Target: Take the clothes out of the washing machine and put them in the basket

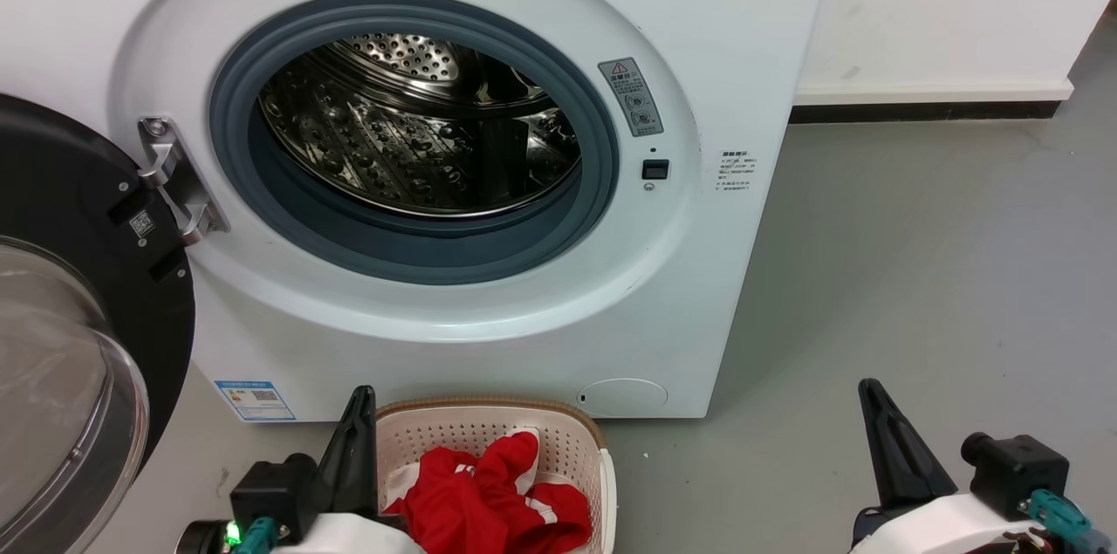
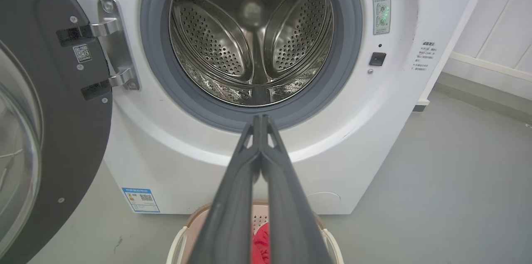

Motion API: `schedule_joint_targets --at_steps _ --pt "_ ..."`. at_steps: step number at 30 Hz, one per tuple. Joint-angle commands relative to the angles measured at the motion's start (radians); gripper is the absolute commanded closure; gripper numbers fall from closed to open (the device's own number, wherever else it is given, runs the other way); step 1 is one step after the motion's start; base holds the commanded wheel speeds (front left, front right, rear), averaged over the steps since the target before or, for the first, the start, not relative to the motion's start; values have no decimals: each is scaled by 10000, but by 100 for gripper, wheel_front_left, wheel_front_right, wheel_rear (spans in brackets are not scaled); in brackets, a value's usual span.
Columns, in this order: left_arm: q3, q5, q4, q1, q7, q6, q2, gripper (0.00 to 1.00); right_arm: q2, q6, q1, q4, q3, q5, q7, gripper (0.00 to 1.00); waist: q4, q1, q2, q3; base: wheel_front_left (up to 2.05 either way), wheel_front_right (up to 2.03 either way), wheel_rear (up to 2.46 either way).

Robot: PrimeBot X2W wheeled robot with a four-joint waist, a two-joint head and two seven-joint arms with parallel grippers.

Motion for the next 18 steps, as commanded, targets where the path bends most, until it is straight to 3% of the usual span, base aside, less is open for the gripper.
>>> schedule_joint_targets --at_steps 1,18 --pt "83 -526 -92 -213 64 -69 43 100 -56 0 -177 -82 -33 558 50 100 0 0 0 3 0 0 0" --pt "404 -3881 552 -694 499 -472 121 100 -243 -1 -670 442 -142 3918 330 100 -5 0 0 33 0 0 0"
